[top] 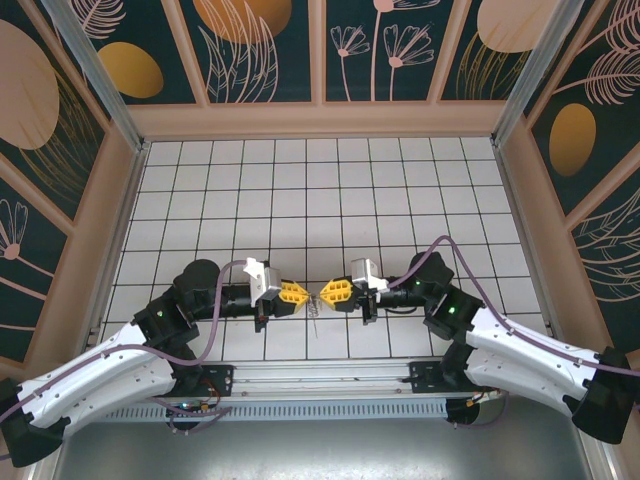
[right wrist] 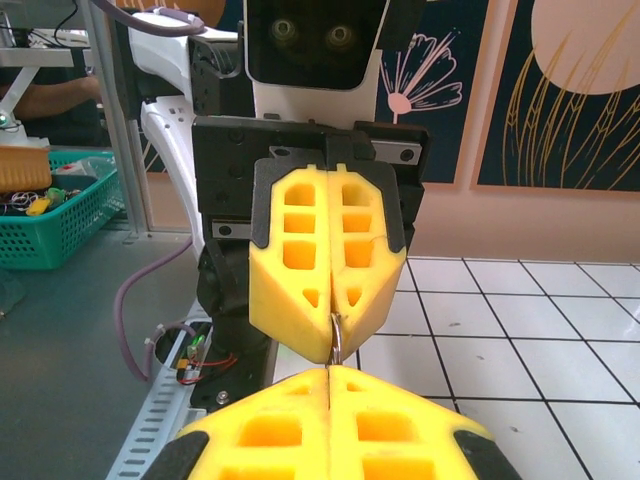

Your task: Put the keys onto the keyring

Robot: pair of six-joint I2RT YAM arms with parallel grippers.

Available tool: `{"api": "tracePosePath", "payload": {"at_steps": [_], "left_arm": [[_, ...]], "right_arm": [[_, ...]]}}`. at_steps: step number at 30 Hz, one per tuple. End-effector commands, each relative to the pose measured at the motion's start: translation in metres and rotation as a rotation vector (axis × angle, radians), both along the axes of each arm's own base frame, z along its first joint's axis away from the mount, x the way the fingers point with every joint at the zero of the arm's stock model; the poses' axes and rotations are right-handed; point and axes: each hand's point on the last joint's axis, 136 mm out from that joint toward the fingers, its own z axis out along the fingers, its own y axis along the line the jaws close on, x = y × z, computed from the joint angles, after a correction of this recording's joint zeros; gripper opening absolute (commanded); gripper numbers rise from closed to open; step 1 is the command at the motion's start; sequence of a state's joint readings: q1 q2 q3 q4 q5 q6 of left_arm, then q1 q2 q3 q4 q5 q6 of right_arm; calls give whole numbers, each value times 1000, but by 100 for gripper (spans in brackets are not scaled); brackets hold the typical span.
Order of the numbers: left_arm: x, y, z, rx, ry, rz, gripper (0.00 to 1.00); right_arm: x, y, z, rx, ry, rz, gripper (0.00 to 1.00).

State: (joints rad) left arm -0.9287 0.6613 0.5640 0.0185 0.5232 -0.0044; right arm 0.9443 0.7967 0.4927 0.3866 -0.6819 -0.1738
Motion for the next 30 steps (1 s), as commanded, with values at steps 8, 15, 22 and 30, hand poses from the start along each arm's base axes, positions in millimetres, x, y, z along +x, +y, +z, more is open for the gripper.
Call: {"api": "tracePosePath", "payload": {"at_steps": [8,15,22,30], "left_arm": [[-2,-1,22,-54,-44,-10,0],[-2,0,22,-55,-45,-10,0],[-3,0,23,-56,-45,-13,0],[-3,0,23,-56,-45,-13,0]], "right_arm": [[2,-3,6,41,-14,-23,0],[0,-4,7,48,-8,-20,0],[0,-3,6,53,-2,-15,0],[1,-2,5,55,1,-14,0]]}}
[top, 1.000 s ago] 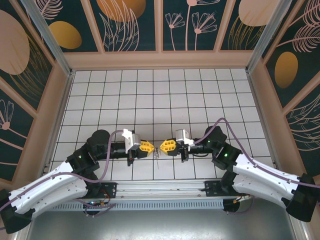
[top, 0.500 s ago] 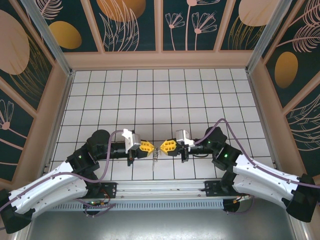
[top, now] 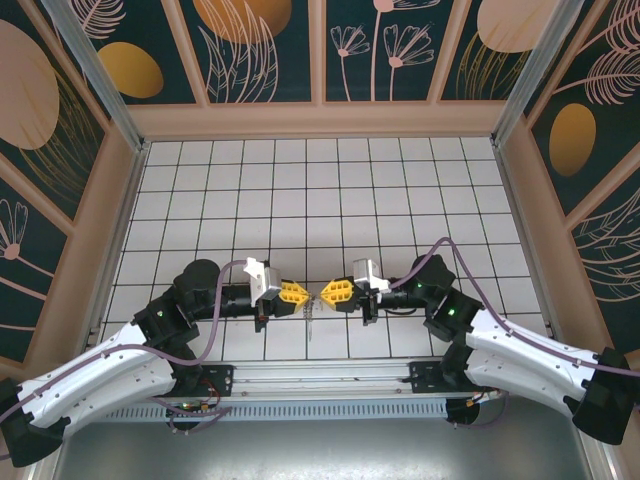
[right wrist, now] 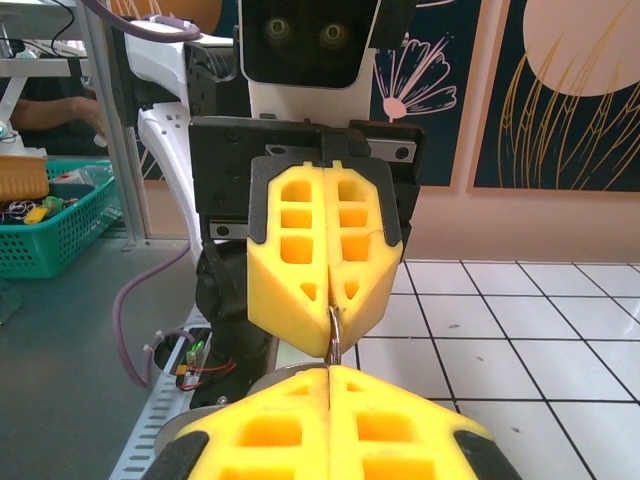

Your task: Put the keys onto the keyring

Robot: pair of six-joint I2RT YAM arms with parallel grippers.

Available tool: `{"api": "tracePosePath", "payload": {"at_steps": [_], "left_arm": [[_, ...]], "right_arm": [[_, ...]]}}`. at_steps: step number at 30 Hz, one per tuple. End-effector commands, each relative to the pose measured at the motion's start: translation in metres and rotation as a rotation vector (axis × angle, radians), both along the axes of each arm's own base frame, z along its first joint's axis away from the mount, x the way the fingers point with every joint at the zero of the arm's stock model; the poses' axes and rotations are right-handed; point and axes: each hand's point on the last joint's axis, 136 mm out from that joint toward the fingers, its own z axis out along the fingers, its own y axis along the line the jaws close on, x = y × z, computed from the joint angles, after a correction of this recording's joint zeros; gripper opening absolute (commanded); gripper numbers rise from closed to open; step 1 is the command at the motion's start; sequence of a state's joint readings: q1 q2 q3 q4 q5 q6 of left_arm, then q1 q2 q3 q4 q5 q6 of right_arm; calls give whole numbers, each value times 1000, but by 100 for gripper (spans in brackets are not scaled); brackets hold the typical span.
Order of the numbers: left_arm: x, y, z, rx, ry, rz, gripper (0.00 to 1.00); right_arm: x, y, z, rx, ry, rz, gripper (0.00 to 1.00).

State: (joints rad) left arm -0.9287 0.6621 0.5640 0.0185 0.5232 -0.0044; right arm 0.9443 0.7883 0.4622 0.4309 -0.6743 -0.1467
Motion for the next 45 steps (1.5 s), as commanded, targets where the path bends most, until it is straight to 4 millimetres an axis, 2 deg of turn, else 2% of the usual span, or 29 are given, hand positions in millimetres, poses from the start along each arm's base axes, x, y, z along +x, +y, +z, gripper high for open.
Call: {"api": "tracePosePath", "payload": {"at_steps": [1,45], "left_arm": [[-3,0,23,-56,-45,-13,0],[-2,0,23,-55,-46,-9,0]], "right_arm": [[1,-1,8,40,-14,-7,0],[-1,-4,10,46,-11,-9,0]]}}
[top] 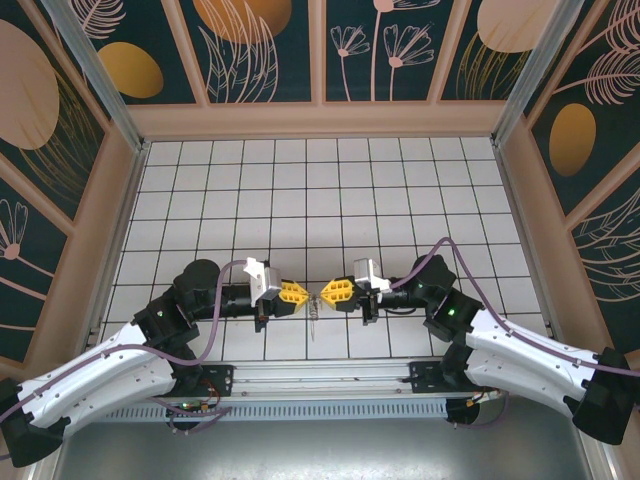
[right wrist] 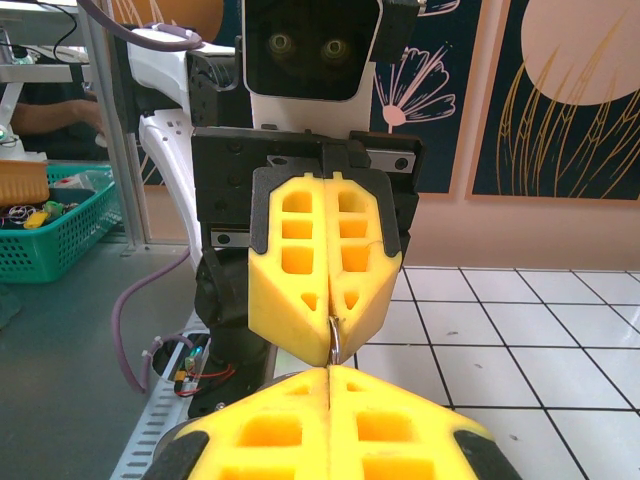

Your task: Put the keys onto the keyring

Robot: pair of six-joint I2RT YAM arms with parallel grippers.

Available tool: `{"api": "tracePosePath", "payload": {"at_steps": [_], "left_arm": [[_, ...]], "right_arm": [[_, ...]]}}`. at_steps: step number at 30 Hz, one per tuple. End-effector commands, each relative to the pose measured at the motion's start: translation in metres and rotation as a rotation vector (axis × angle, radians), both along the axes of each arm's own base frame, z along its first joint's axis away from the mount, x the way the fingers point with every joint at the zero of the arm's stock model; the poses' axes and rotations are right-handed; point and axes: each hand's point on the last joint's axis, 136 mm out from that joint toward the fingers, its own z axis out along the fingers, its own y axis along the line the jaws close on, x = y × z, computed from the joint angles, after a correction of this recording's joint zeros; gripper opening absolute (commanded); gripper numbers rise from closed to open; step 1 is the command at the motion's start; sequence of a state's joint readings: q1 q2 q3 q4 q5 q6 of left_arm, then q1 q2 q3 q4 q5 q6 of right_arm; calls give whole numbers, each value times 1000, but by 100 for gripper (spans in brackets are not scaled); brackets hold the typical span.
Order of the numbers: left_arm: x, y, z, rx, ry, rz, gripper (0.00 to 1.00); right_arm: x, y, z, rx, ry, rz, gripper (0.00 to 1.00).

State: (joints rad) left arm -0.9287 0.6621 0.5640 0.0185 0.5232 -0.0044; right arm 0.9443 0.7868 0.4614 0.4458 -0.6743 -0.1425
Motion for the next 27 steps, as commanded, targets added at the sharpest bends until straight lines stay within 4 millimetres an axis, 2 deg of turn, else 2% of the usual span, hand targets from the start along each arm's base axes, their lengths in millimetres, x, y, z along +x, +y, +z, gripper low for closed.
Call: {"api": "tracePosePath", "payload": {"at_steps": [1,27], "left_arm": [[-2,0,23,-56,-46,-8,0],[-2,-1,23,-56,-46,-9,0]], "right_arm": [[-2,-4,7,36,-7,-7,0],[1,0,5,45,-6,-6,0]]}}
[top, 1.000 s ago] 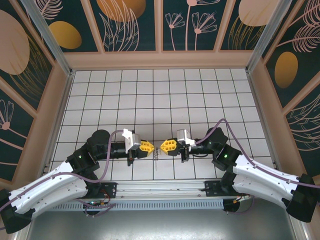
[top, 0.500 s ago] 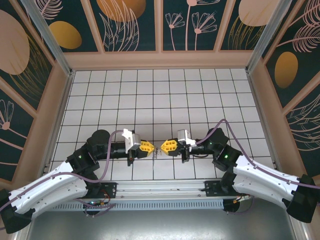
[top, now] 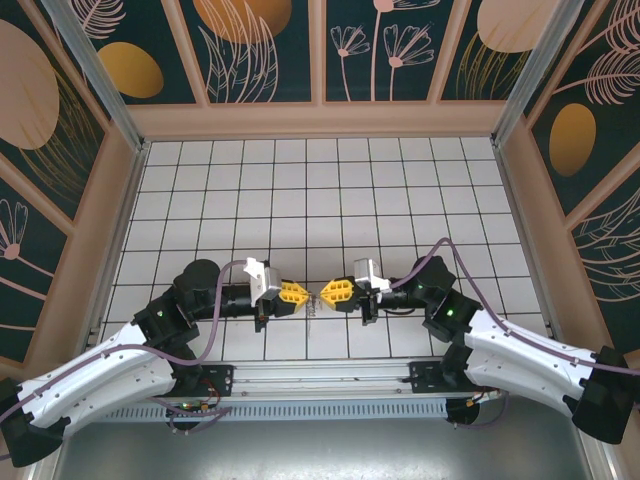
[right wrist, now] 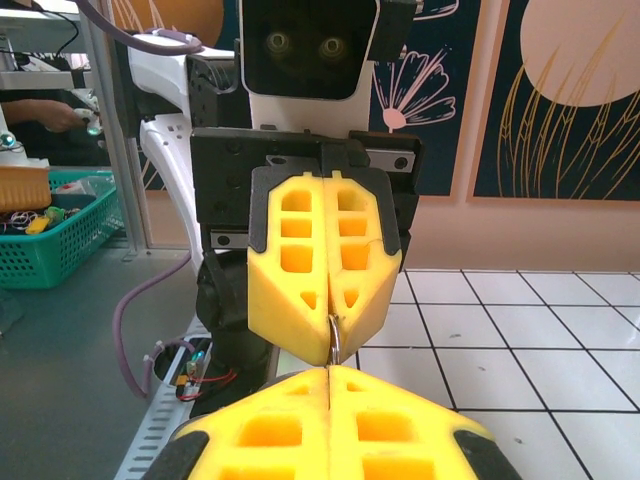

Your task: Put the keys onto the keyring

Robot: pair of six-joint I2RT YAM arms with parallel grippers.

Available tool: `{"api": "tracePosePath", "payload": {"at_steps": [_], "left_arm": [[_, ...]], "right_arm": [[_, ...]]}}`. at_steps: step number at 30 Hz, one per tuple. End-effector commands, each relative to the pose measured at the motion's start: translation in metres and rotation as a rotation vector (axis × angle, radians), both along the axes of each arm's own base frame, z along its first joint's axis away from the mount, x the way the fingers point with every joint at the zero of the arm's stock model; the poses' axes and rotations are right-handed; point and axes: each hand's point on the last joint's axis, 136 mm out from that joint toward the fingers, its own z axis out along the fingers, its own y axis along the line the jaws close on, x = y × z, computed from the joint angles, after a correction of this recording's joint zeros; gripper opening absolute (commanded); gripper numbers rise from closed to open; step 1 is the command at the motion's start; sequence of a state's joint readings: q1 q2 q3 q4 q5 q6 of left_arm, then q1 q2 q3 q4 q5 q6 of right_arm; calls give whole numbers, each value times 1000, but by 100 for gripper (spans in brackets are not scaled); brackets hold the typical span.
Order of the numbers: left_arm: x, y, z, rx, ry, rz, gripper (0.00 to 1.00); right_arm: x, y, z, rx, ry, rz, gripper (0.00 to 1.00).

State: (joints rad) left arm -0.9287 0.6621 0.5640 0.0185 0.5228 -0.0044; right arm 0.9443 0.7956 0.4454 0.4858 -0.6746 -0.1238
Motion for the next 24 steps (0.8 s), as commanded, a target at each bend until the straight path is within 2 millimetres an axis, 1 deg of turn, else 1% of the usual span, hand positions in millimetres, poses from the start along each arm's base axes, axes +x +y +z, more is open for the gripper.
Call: {"api": "tracePosePath", "payload": {"at_steps": [1,8,13,24], "left_arm": [[-2,0,22,-55,-45,-9,0],[-2,0,23,-58,-47,-9,0],[-2,0,22,-55,-43,-8,0],[-2,0,23,-57,-47,-6,0]], "right_arm": [[1,-2,7,36,-16,-11,0],[6,-4,6,39,-22,-50,0],[3,0,7,40,-24,-14,0],[-2,-3,7,44,-22,7,0]]}}
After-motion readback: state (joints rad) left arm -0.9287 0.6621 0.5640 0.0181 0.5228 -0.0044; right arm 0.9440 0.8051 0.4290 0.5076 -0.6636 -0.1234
